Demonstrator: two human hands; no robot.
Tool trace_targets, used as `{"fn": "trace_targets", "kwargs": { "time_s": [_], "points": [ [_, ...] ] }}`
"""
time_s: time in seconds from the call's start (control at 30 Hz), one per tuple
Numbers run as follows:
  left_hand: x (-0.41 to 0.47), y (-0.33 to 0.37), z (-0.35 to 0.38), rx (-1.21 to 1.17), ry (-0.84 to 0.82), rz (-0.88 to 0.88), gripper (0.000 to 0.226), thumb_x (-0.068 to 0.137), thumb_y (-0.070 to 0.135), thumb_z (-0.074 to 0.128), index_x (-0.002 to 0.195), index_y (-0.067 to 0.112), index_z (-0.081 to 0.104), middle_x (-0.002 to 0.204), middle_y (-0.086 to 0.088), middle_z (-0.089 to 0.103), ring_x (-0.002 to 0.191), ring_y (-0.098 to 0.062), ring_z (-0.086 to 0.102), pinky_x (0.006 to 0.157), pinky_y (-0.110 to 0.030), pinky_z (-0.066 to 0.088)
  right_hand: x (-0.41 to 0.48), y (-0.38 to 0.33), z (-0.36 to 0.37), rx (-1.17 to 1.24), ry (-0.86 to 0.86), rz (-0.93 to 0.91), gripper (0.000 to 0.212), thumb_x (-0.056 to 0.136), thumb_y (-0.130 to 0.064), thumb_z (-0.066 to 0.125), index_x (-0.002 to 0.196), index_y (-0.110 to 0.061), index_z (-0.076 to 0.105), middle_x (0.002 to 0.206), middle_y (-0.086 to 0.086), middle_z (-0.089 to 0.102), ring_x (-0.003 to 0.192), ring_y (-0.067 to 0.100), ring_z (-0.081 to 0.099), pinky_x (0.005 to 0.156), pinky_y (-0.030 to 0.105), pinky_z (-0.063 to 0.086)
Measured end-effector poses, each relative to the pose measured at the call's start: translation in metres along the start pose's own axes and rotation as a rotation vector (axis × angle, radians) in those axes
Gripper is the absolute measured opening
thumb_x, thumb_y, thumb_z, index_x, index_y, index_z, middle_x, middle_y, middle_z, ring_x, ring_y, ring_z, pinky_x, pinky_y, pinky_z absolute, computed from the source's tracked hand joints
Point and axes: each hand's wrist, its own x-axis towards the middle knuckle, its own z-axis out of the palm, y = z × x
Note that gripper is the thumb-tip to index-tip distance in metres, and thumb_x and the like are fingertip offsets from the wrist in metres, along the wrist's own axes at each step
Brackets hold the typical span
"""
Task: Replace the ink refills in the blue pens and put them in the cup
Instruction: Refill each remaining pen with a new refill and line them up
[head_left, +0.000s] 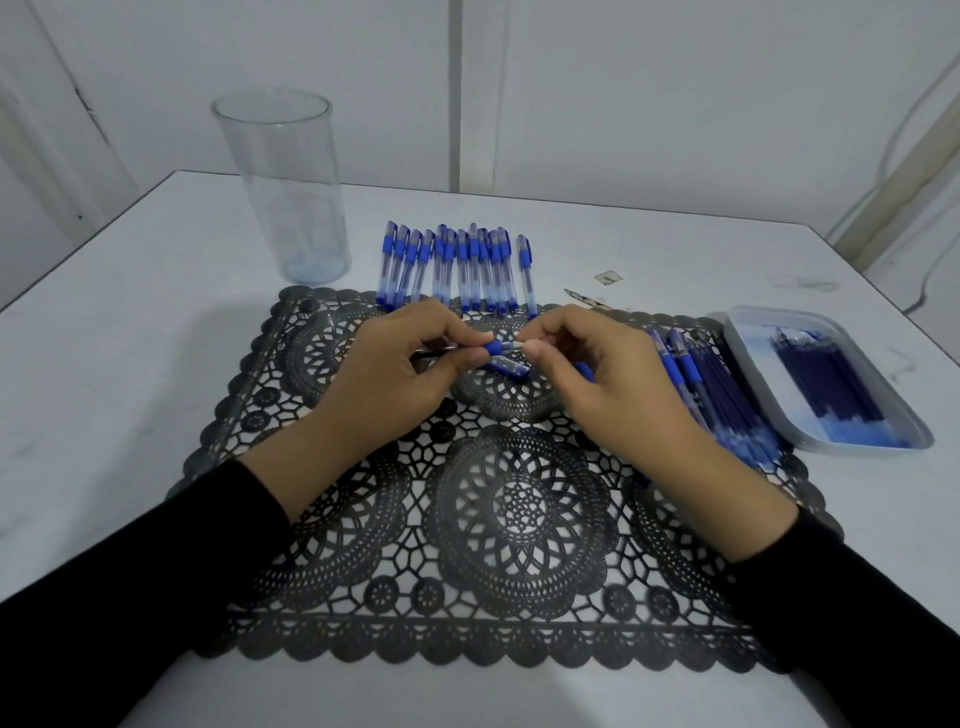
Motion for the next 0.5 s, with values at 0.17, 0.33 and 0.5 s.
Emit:
{"fn": "trace_targets", "kwargs": {
  "time_s": [0.17,0.33,0.5],
  "points": [
    [0.0011,0.0018,0.0032,0.007,0.013,0.033,0.011,0.086,0.012,0.073,0.095,0.006,0.074,0.082,-0.004,0.069,0.074,-0.007,0.061,0.070,-0.011,0.045,0.0018,-0.0019,0.0048,-0.123,-0.029,0.009,0.028,0.102,-0.027,0.047,0.081,-0.013,0.060,0.065,-0.005,0.055,0.063,0.007,0.049,0.055,0.016,0.034],
    [0.0013,0.0015,0.0038,0.020,0.013,0.046,0.012,0.086,0.014,0.073,0.095,0.006,0.074,0.081,-0.004,0.068,0.073,-0.008,0.060,0.070,-0.011,0.045,-0.0006,-0.0012,-0.0004,0.001,-0.017,-0.031,0.007,0.095,-0.024,0.060,0.097,-0.017,0.060,0.085,-0.003,0.060,0.078,0.010,0.057,0.067,0.020,0.046],
    [0.0005,0.0006,0.0029,0.005,0.008,0.047,0.012,0.085,0.010,0.074,0.095,0.004,0.074,0.082,-0.004,0.068,0.074,-0.010,0.061,0.068,-0.017,0.049,0.0009,0.0024,-0.0003,-0.086,-0.010,-0.071,0.014,0.097,-0.023,0.059,0.087,-0.015,0.064,0.076,-0.005,0.060,0.070,0.010,0.054,0.062,0.028,0.045]
  ]
}}
